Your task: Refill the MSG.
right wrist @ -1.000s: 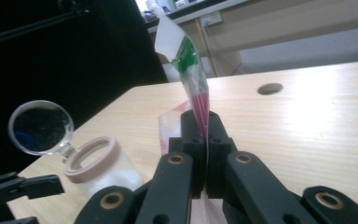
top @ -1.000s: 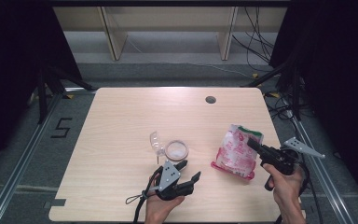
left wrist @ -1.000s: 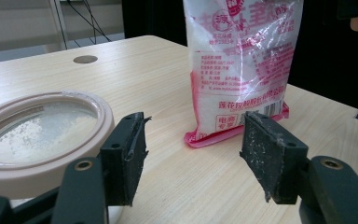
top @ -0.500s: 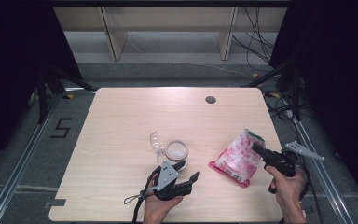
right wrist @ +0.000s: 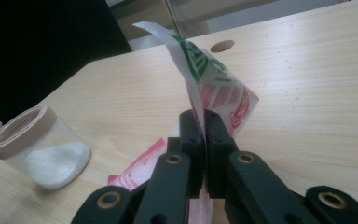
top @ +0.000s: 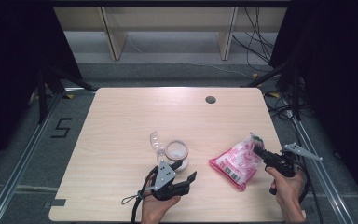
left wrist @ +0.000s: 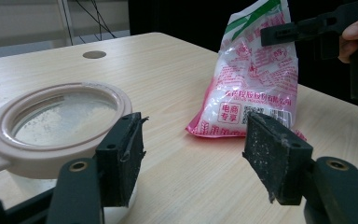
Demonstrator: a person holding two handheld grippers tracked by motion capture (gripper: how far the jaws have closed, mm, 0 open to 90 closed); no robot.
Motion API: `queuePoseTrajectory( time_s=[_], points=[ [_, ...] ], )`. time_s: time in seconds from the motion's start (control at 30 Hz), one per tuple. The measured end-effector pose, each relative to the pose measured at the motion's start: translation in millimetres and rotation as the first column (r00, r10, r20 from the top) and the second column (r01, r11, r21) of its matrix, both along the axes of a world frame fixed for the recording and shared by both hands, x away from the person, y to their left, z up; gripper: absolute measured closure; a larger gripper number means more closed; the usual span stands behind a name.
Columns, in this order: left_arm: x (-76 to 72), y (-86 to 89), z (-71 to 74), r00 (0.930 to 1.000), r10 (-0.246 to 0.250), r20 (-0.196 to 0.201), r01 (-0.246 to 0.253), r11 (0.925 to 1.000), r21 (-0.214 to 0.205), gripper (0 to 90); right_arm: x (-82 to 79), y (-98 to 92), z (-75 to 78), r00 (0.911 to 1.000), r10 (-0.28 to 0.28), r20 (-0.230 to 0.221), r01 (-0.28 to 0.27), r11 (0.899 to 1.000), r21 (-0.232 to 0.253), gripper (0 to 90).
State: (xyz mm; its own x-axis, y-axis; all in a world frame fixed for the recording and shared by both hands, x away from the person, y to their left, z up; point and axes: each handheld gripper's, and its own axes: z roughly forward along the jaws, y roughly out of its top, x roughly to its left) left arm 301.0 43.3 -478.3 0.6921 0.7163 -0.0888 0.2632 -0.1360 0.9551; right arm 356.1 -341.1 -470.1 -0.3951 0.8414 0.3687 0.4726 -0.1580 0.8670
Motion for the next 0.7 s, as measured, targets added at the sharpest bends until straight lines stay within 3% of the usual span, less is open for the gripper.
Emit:
queuePoseTrajectory(
  time_s=[0.03,0.1,0.13,0.17,0.2,0.23,0.27,0.3,0.37,0.4,0.43,0.53,0.57,0.6,0.63,0.7],
  points=[
    [-0.2,0.5,-0.1,1.0,0.005,-0.002,-0.005,1.0,-0.005,37.0,-0.8,0.6,0.0,0.9998,0.002,-0.02,-0.001,1.0,0.023,88.9],
    [0.7,2.1,-0.3,1.0,-0.004,0.009,0.004,1.0,-0.004,36.9,0.3,-1.8,-1.6,1.0,-0.004,-0.007,0.004,1.0,-0.001,88.3],
    [-0.3,2.4,-0.1,1.0,0.002,-0.003,-0.002,1.0,-0.007,36.8,-1.0,-0.2,-1.5,0.9994,-0.007,-0.034,0.008,0.999,0.036,88.1],
    [-0.7,3.2,0.4,1.0,0.004,-0.006,-0.004,1.0,0.002,36.8,0.6,-2.8,-3.8,0.9998,-0.014,-0.012,0.014,1.0,0.008,88.0],
    [-1.1,2.8,-0.2,0.9999,0.01,-0.013,-0.01,0.9998,-0.015,36.8,0.1,-2.4,-4.2,0.9997,-0.018,-0.019,0.018,0.999,0.026,87.6],
    [-1.3,3.6,-0.1,0.9999,0.012,-0.012,-0.012,0.9999,-0.009,36.7,-0.6,-4.6,-4.8,0.9996,-0.018,-0.021,0.018,1.0,0.006,87.3],
    [-0.8,5.1,0.3,1.0,0.006,-0.002,-0.006,1.0,0.006,36.7,-1.0,-4.1,-5.4,0.9997,-0.015,-0.018,0.015,0.999,0.028,87.1],
    [-0.9,5.4,0.2,1.0,0.006,-0.003,-0.006,1.0,0.004,36.7,-1.7,-5.7,-5.4,0.9998,-0.014,-0.014,0.014,1.0,0.017,86.8],
    [-1.9,5.6,-0.5,0.9998,0.014,-0.016,-0.015,0.9999,-0.008,36.7,-2.1,-5.5,-6.2,0.9991,-0.031,-0.028,0.032,0.999,0.027,85.7],
    [-1.9,6.2,-0.5,0.9997,0.014,-0.018,-0.014,0.9999,-0.006,36.7,-4.3,-4.4,-6.1,0.9968,-0.043,-0.068,0.046,0.998,0.047,85.2],
    [-1.9,6.5,-0.7,0.9997,0.017,-0.021,-0.017,0.9998,-0.006,36.7,-2.0,-7.0,-9.2,0.9983,-0.041,-0.042,0.041,0.999,0.009,85.0],
    [-0.7,7.5,-1.4,0.9999,0.009,-0.013,-0.009,1.0,0.001,36.7,-2.6,-8.6,-11.1,0.9979,-0.041,-0.05,0.042,0.999,0.008,83.4],
    [-1.2,7.4,-1.7,0.9997,0.015,-0.021,-0.015,0.9999,-0.006,36.7,-5.5,-4.3,-9.9,0.9935,-0.053,-0.101,0.06,0.996,0.072,82.9],
    [-1.4,7.7,-1.7,0.9997,0.014,-0.022,-0.014,0.9999,-0.005,36.7,-3.8,-9.3,-11.7,0.997,-0.056,-0.053,0.056,0.998,0.005,82.0],
    [-1.2,8.2,-1.7,0.9997,0.017,-0.016,-0.017,0.9999,-0.002,36.7,-6.2,-7.3,-10.5,0.9944,-0.062,-0.086,0.066,0.997,0.044,81.2],
    [-2.1,9.2,-0.7,0.9996,0.019,-0.021,-0.019,0.9998,0.001,36.7,-6.5,-9.9,-11.6,0.9953,-0.061,-0.076,0.062,0.998,0.011,80.6]
  ],
)
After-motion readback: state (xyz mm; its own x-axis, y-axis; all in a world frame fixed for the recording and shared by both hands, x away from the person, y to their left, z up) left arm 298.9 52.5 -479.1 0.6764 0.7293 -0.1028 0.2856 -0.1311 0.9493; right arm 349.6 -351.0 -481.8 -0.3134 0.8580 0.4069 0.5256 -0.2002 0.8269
